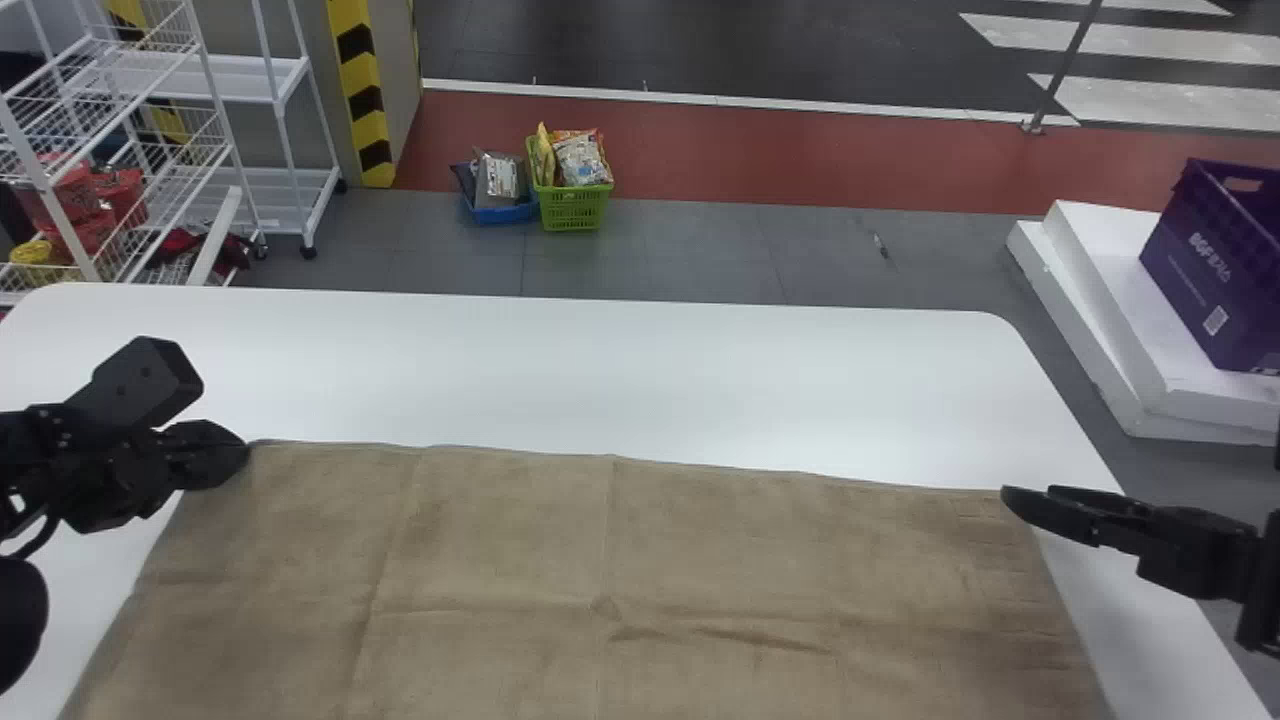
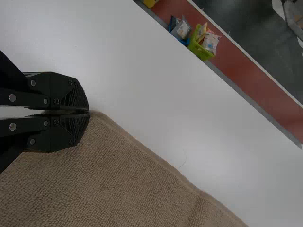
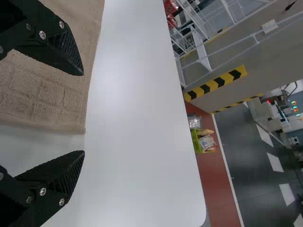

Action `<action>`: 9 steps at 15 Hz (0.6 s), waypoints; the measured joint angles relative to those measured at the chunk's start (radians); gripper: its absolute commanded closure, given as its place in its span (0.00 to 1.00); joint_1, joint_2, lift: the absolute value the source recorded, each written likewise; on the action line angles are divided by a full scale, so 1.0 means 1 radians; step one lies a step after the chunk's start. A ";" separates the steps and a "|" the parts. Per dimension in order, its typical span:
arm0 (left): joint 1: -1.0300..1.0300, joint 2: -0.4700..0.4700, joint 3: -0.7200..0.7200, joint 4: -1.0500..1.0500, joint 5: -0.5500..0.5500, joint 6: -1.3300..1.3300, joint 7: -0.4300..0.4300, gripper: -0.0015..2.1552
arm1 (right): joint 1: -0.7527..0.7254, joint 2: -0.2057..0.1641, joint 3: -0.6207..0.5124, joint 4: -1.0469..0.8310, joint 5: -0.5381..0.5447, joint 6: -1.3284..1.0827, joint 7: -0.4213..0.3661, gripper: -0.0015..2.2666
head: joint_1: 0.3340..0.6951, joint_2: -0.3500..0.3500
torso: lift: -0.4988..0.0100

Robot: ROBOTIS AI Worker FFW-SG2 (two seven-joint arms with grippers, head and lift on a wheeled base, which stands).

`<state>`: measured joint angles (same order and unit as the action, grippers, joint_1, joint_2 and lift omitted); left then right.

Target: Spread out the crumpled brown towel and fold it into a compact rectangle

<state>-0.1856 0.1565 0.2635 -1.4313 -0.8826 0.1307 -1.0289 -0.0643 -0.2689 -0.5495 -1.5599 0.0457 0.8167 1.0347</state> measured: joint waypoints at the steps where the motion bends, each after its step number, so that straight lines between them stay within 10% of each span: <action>1: 0.000 0.000 -0.001 0.000 0.000 -0.001 0.000 0.50 | -0.011 0.000 0.008 0.006 0.017 0.023 -0.002 0.13 | 1.00 0.37 | 0.73; 9: -0.005 0.002 -0.002 0.005 0.001 -0.021 0.006 0.50 | -0.055 -0.003 0.044 0.056 0.064 0.048 -0.007 0.18 | 1.00 0.37 | 0.73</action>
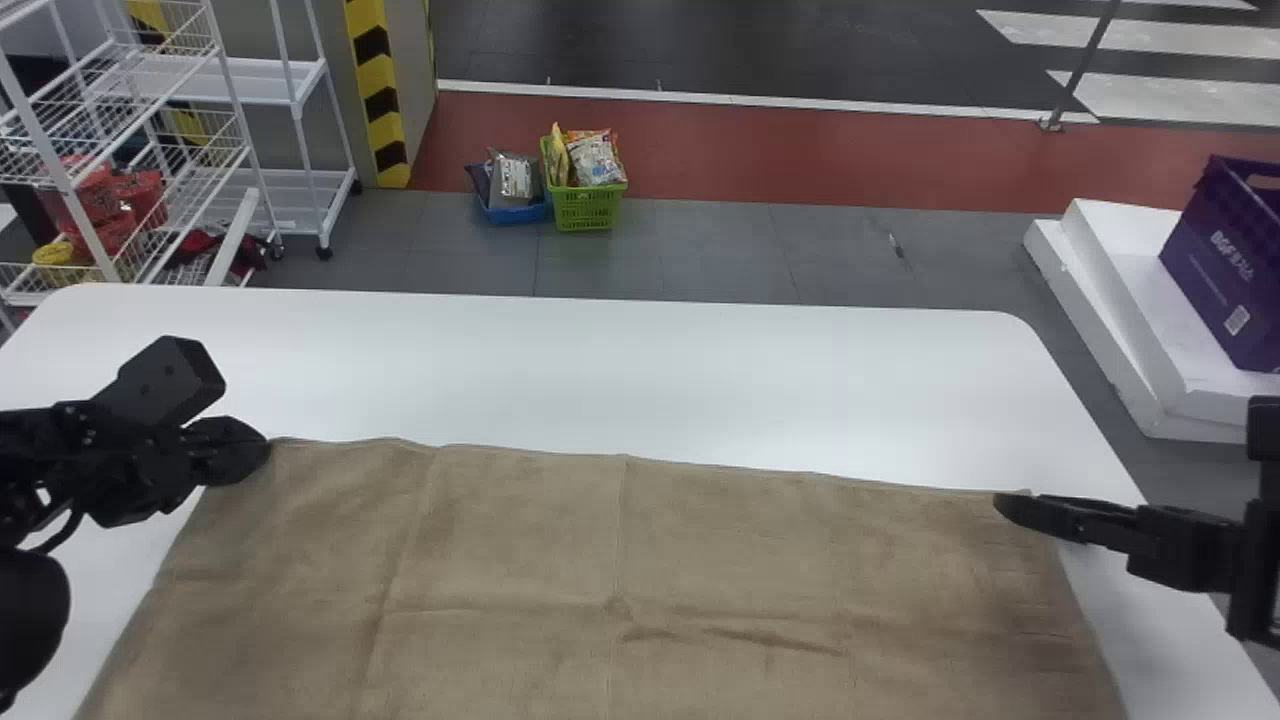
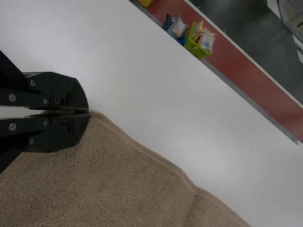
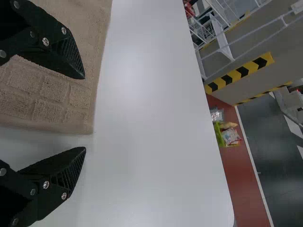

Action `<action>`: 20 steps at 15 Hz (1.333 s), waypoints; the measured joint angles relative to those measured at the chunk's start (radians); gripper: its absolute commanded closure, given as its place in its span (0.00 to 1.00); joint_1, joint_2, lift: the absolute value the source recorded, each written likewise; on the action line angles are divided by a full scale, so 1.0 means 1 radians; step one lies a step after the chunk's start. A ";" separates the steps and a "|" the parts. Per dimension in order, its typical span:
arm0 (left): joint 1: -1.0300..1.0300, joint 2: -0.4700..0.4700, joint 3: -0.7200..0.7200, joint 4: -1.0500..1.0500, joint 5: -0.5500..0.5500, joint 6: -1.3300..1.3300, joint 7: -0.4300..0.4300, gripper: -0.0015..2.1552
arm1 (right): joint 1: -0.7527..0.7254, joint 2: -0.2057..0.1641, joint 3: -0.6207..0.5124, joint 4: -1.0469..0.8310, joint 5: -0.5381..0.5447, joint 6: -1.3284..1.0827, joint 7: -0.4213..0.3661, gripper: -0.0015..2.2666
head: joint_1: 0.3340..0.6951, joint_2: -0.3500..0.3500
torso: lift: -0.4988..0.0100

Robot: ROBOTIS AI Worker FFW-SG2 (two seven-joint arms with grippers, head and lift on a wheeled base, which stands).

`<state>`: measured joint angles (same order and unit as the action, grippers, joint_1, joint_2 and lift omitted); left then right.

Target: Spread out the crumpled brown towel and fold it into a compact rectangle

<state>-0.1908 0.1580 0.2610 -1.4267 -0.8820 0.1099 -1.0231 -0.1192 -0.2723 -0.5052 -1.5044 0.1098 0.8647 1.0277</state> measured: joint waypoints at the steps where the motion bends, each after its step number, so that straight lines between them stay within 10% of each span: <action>1: -0.001 0.000 0.000 0.002 0.000 0.000 0.000 0.50 | -0.002 0.000 0.005 0.002 0.005 0.002 0.000 0.19 | 1.00 0.38 | 0.73; 6: -0.001 0.001 0.000 0.005 0.000 0.000 -0.001 0.50 | -0.009 -0.005 0.017 0.004 0.023 0.011 0.004 0.41 | 1.00 0.38 | 0.73; 20: -0.102 -0.013 -0.017 0.117 0.034 0.003 0.116 0.50 | -0.143 -0.018 0.038 0.127 0.071 -0.075 0.008 0.39 | 1.00 0.37 | 0.73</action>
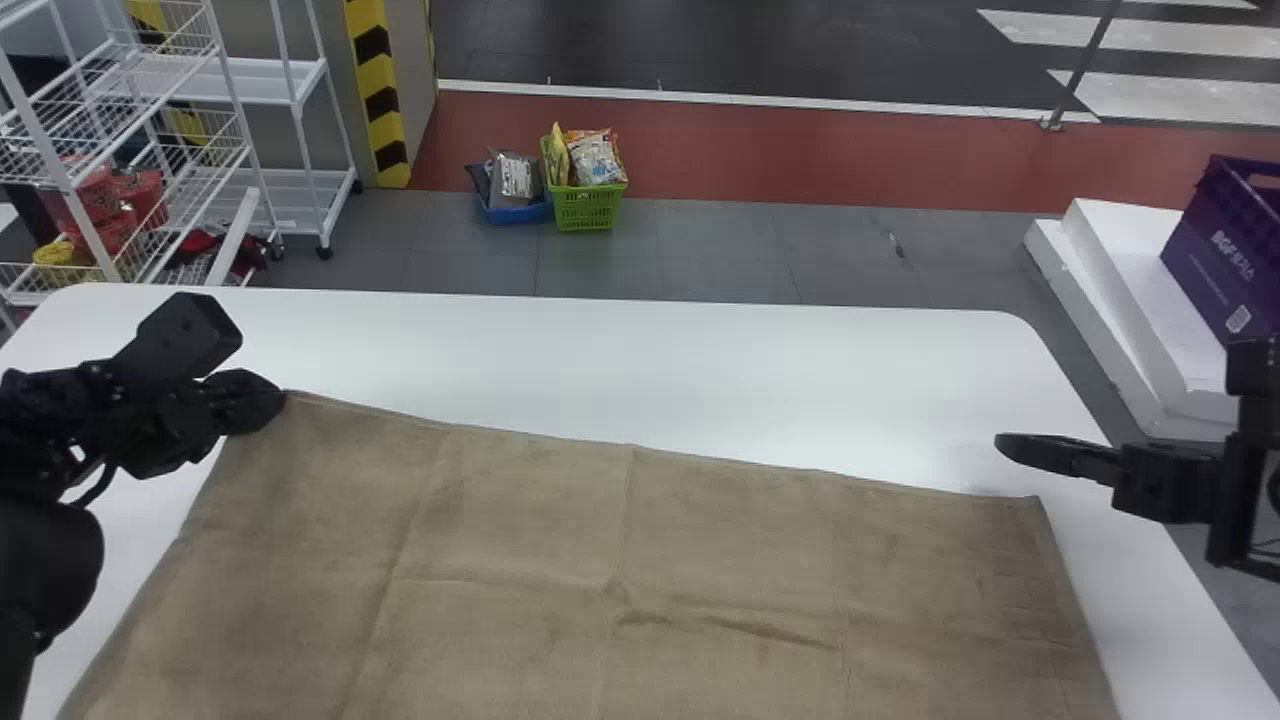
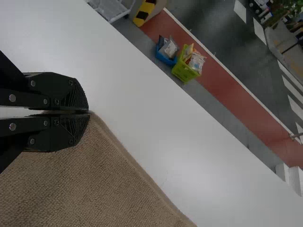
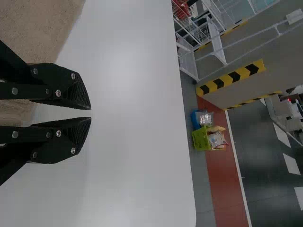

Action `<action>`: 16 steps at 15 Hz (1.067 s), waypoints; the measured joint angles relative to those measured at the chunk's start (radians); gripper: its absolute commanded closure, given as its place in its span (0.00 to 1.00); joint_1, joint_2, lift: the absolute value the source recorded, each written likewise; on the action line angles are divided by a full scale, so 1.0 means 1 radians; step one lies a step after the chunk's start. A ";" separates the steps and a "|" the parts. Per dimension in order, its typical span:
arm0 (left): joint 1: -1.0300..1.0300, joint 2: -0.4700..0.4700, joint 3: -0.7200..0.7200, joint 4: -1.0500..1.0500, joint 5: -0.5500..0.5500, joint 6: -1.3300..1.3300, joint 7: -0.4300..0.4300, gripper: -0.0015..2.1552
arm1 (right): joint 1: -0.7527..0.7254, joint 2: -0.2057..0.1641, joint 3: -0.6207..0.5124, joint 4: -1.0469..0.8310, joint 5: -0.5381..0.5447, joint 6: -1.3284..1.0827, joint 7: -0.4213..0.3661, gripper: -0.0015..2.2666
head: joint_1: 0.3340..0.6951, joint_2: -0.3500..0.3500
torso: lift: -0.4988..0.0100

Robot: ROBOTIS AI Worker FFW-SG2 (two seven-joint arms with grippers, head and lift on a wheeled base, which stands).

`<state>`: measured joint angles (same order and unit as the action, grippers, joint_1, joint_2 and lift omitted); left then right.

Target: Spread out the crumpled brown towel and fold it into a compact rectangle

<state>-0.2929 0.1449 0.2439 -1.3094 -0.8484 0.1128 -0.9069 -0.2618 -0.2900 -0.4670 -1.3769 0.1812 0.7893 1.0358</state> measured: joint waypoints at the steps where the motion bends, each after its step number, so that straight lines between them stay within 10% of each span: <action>1: -0.001 0.000 0.000 0.005 0.000 0.000 0.000 0.50 | 0.000 -0.001 0.003 0.001 0.005 0.011 0.007 0.39 | 1.00 0.37 | 0.73; 16: 0.027 0.006 0.015 0.004 0.001 -0.018 -0.013 0.50 | 0.146 -0.029 -0.031 -0.127 -0.050 0.153 0.032 0.42 | 1.00 0.35 | 0.73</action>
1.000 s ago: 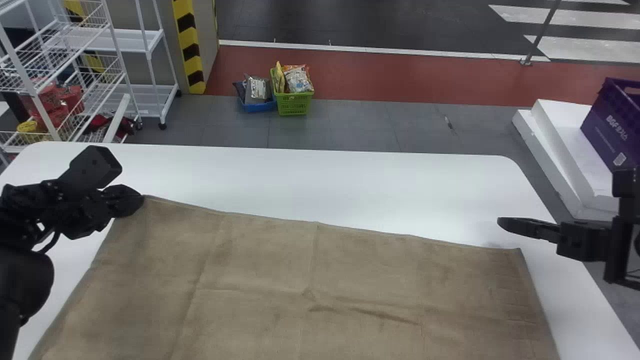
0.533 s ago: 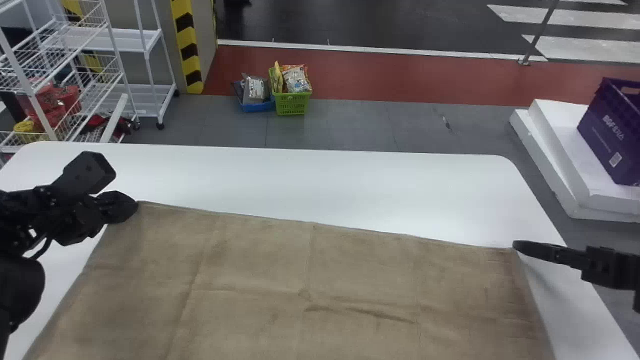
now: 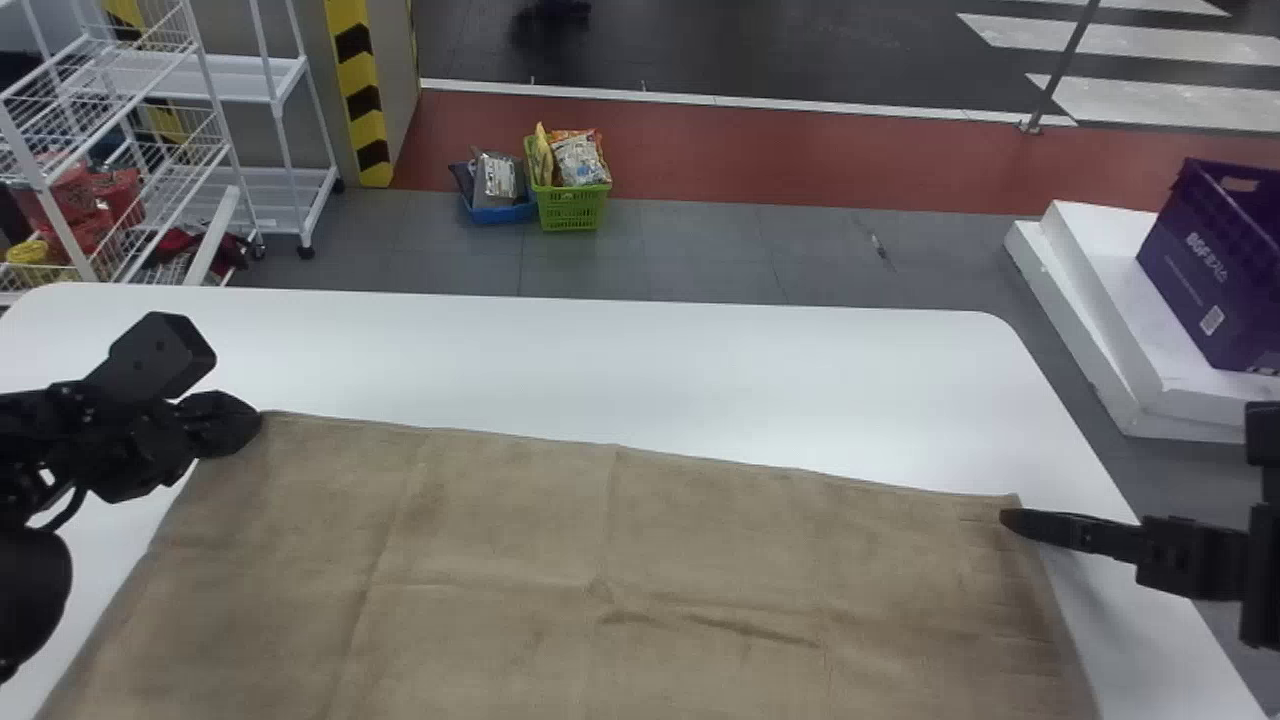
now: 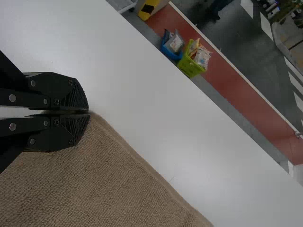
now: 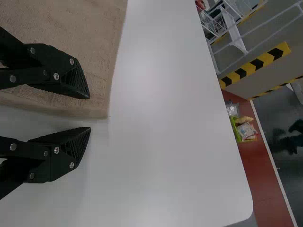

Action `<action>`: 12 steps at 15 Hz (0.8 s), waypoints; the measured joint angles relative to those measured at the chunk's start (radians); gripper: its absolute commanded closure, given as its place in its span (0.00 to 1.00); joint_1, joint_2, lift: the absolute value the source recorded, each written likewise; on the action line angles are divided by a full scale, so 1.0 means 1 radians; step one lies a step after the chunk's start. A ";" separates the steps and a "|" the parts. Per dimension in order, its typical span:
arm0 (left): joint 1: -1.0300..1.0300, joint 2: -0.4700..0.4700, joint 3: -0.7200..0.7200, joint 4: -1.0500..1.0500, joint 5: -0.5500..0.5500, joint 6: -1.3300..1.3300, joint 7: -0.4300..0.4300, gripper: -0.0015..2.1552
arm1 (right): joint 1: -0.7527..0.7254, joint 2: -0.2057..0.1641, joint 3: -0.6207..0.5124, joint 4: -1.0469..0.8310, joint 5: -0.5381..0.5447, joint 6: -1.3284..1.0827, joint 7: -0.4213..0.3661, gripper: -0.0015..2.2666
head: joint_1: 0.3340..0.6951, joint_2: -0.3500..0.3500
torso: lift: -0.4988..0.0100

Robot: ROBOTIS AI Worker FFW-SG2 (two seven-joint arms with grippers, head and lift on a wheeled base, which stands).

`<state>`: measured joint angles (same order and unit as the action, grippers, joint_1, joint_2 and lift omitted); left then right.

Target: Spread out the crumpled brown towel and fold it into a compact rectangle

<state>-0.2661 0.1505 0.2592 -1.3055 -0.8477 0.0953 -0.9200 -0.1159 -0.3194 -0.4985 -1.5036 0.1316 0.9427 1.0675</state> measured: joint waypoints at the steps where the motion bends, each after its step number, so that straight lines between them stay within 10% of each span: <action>1: 0.004 0.001 0.003 -0.001 0.001 -0.006 -0.001 0.50 | -0.003 0.002 0.003 0.001 0.000 -0.004 0.001 0.47 | 1.00 0.36 | 0.73; 7: 0.009 -0.002 0.009 -0.007 0.009 -0.015 0.024 0.50 | -0.035 0.009 0.028 0.019 0.004 -0.068 -0.004 0.59 | 1.00 0.38 | 0.73; 12: 0.024 -0.003 0.075 -0.048 0.074 -0.085 -0.008 0.50 | 0.003 0.018 0.005 -0.054 -0.008 -0.160 0.144 0.59 | 1.00 0.42 | 0.73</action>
<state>-0.2423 0.1478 0.3338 -1.3531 -0.7737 0.0106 -0.9277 -0.1129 -0.3019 -0.4933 -1.5578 0.1233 0.7829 1.2110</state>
